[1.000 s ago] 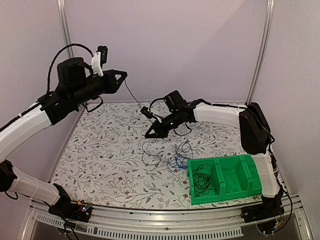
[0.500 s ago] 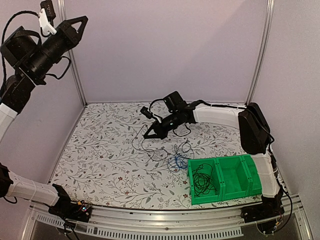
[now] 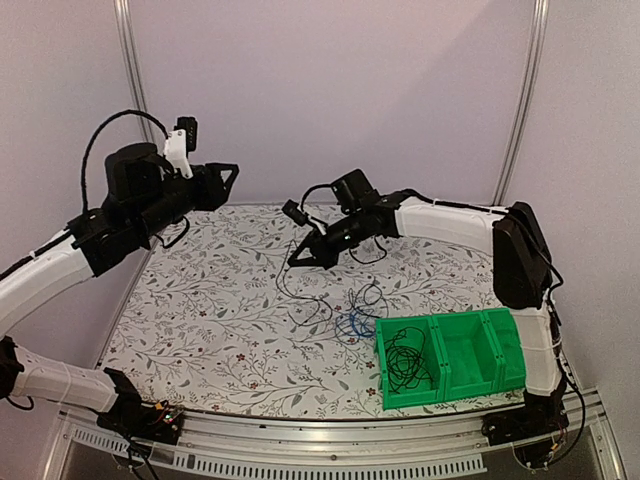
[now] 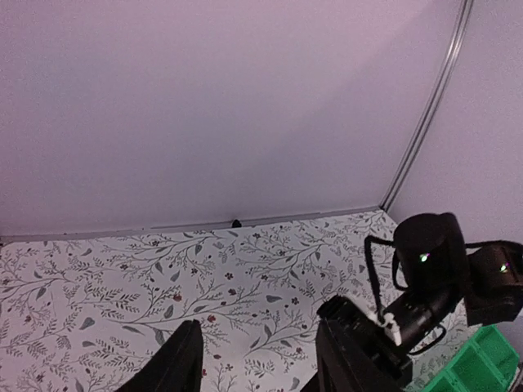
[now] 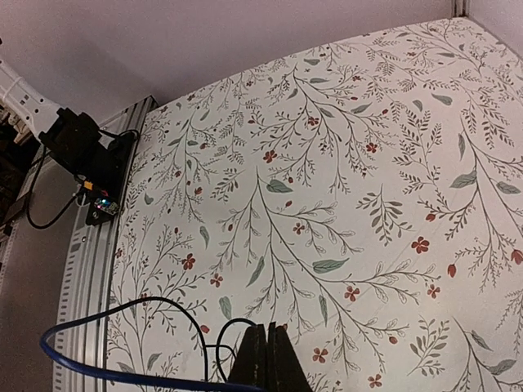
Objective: Untangle the cables
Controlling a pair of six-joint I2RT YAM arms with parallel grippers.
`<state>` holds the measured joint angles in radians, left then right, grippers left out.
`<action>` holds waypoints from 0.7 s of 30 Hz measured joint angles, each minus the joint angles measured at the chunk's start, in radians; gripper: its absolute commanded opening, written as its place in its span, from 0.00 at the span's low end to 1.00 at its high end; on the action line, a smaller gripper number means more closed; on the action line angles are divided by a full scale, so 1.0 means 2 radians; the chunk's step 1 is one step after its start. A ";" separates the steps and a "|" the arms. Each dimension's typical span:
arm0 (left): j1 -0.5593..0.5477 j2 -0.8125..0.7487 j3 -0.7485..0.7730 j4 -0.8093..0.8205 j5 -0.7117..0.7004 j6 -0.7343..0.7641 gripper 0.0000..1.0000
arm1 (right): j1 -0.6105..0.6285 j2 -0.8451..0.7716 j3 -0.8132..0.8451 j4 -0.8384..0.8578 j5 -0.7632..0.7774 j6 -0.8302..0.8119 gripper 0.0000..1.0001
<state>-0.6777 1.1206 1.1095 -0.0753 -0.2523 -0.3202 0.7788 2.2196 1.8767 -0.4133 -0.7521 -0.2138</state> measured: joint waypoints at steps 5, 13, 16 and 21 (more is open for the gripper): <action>0.007 -0.005 -0.098 0.025 0.019 -0.002 0.54 | 0.000 -0.041 0.005 -0.003 -0.003 -0.006 0.00; 0.015 0.039 -0.165 0.128 0.171 0.013 0.56 | 0.000 -0.070 0.009 -0.002 -0.008 -0.009 0.00; 0.020 0.060 -0.180 0.171 0.244 0.010 0.53 | 0.000 -0.070 0.009 -0.004 -0.007 -0.012 0.00; 0.024 0.095 -0.182 0.212 0.308 0.004 0.45 | 0.000 -0.070 0.009 -0.004 -0.006 -0.017 0.00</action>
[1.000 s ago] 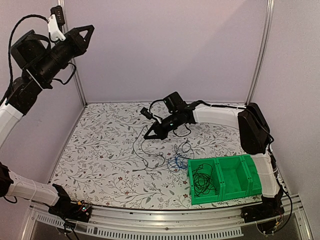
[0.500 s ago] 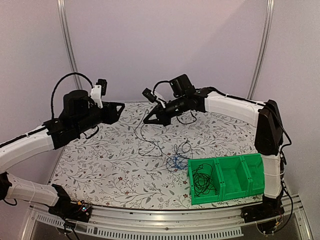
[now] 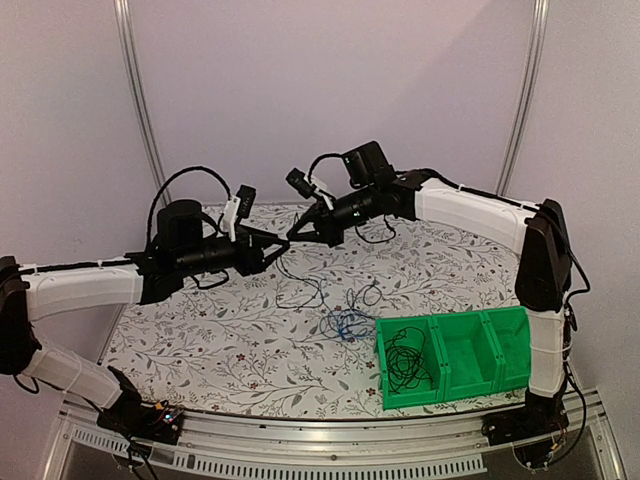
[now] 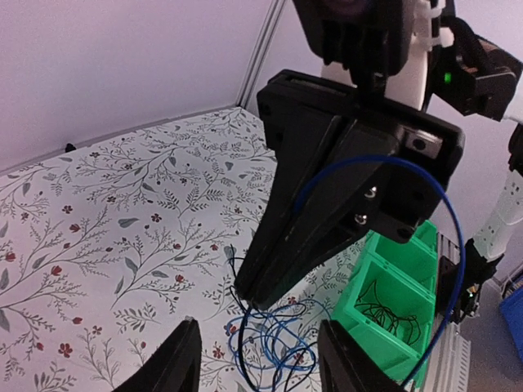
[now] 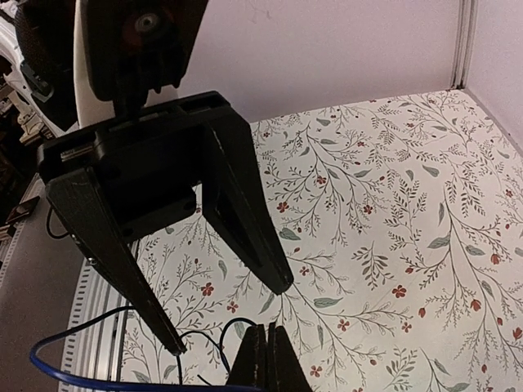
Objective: Untangle the cables
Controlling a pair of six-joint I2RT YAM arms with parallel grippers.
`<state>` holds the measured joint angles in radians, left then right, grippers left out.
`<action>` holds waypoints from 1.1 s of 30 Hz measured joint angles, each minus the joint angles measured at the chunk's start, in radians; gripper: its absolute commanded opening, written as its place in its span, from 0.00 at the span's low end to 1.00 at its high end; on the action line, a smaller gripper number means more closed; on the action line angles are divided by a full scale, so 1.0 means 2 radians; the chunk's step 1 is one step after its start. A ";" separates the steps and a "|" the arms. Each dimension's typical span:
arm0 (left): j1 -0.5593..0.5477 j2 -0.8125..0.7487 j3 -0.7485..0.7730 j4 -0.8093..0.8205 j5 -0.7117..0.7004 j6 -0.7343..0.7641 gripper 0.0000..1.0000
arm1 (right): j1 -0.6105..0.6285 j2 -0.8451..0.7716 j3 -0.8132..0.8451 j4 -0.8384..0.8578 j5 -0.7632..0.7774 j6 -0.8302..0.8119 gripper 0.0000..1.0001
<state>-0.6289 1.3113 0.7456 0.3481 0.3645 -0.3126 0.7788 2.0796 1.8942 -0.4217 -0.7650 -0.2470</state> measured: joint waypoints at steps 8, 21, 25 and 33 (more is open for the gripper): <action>0.003 0.057 0.000 0.044 0.036 -0.021 0.13 | 0.000 -0.004 0.000 0.000 0.004 0.000 0.00; 0.002 0.261 0.050 0.225 0.064 -0.086 0.00 | 0.000 -0.083 0.001 0.005 -0.026 0.028 0.00; 0.002 0.336 0.088 0.291 0.067 -0.120 0.00 | -0.005 -0.083 0.007 -0.020 -0.028 0.030 0.00; 0.002 0.412 0.081 0.336 0.048 -0.169 0.00 | -0.028 -0.083 0.109 -0.060 -0.044 0.024 0.00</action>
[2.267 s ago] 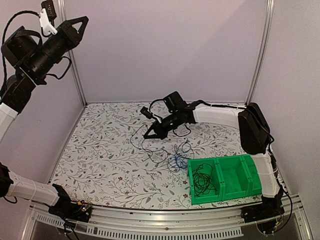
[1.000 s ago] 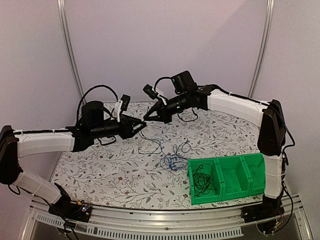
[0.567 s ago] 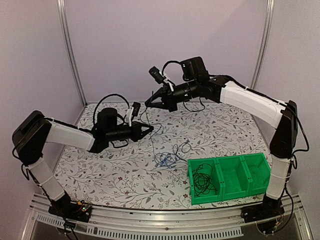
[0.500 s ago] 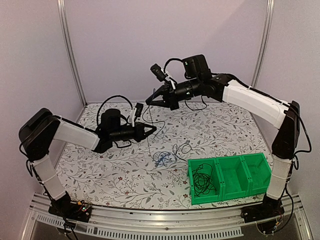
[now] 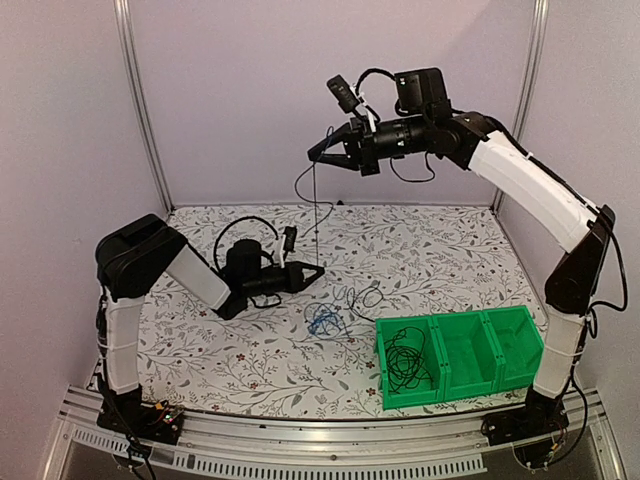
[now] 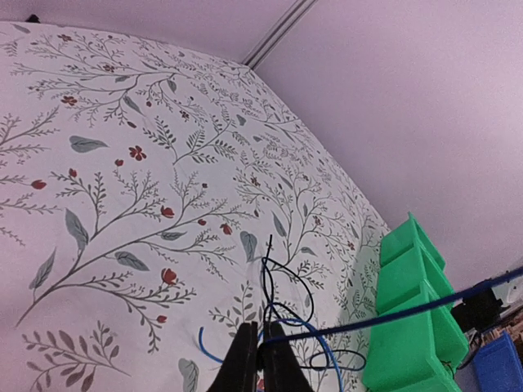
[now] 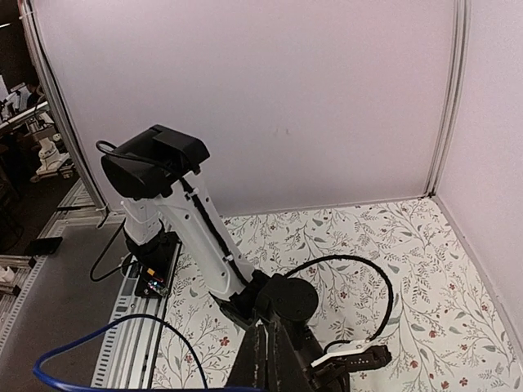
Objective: Untangle the cables
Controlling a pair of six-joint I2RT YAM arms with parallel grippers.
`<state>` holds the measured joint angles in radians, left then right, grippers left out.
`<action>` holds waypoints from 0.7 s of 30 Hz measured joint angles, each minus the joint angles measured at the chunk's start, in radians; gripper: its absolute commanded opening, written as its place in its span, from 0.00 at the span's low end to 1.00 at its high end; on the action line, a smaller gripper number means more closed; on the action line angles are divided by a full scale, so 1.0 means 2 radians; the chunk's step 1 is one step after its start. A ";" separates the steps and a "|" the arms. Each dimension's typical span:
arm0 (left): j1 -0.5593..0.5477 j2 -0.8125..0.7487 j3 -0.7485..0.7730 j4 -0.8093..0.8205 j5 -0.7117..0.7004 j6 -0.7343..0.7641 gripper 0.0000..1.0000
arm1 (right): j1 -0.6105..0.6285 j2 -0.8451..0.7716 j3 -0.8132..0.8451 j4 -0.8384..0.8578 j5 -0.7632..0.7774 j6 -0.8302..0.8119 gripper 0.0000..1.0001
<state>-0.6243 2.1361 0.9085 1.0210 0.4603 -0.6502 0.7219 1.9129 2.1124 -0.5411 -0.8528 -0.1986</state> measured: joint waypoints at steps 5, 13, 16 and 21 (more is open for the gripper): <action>0.000 0.002 -0.011 -0.008 -0.016 -0.009 0.02 | -0.043 -0.006 0.041 0.010 -0.020 -0.001 0.00; 0.003 0.007 -0.021 -0.075 -0.039 -0.004 0.23 | -0.099 -0.046 0.054 0.034 -0.032 -0.004 0.00; 0.003 0.003 -0.021 -0.087 -0.043 0.001 0.25 | -0.112 -0.061 0.048 0.035 -0.028 -0.014 0.00; 0.003 -0.015 -0.021 -0.124 -0.052 0.018 0.29 | -0.122 -0.104 -0.014 0.025 -0.011 -0.043 0.00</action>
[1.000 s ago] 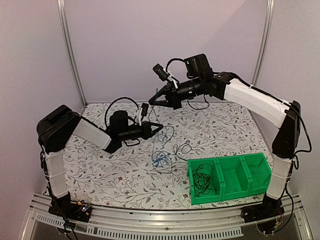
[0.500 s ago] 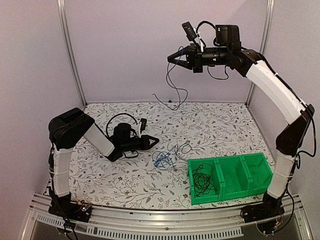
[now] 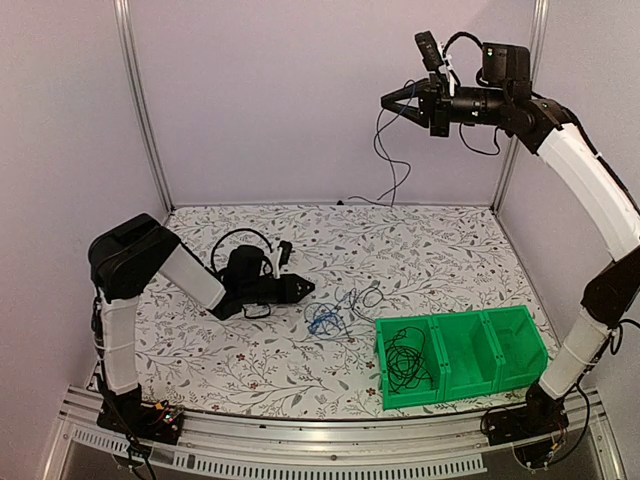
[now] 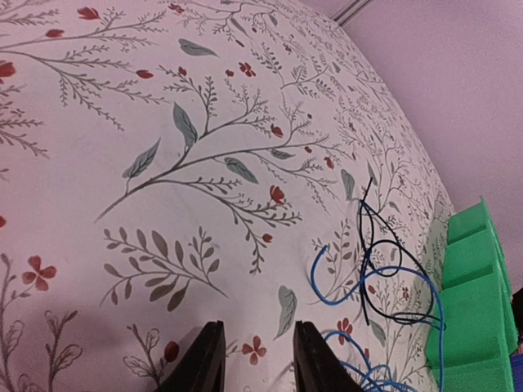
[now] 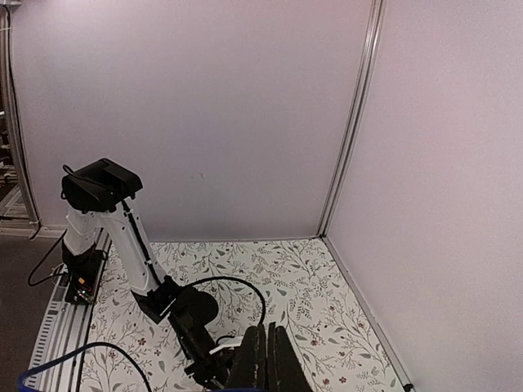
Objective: Untangle the cables
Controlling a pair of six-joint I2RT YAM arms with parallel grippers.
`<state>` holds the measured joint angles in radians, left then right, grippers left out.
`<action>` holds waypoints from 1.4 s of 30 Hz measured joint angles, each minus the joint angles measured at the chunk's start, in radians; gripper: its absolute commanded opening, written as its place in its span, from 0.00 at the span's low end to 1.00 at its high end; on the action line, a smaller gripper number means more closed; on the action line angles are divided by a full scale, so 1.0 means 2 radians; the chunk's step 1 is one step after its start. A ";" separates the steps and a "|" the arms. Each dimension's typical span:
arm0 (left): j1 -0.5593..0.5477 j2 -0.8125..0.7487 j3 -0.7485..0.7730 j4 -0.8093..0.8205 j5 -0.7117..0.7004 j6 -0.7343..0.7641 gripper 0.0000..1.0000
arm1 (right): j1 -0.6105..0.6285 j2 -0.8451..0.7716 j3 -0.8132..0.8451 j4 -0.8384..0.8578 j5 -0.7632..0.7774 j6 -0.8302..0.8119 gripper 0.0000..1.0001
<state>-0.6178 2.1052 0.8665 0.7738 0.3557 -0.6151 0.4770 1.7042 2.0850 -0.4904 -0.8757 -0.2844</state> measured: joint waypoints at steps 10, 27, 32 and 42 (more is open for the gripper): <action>0.006 -0.058 0.002 -0.072 -0.020 0.036 0.31 | -0.006 -0.131 -0.186 -0.036 0.056 -0.060 0.00; 0.018 -0.100 0.031 -0.204 -0.083 0.089 0.32 | -0.063 -0.390 -0.470 -0.107 0.104 -0.162 0.00; 0.020 -0.099 0.044 -0.221 -0.094 0.094 0.32 | -0.063 -0.423 -0.516 -0.148 0.137 -0.200 0.00; 0.020 -0.083 0.047 -0.210 -0.095 0.077 0.32 | -0.065 -0.466 -0.517 -0.230 0.188 -0.242 0.00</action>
<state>-0.5774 1.9400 0.9604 0.3538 0.1661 -0.4606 0.3462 0.7719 1.0519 -0.9512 -0.5003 -0.7677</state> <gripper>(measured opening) 0.323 0.020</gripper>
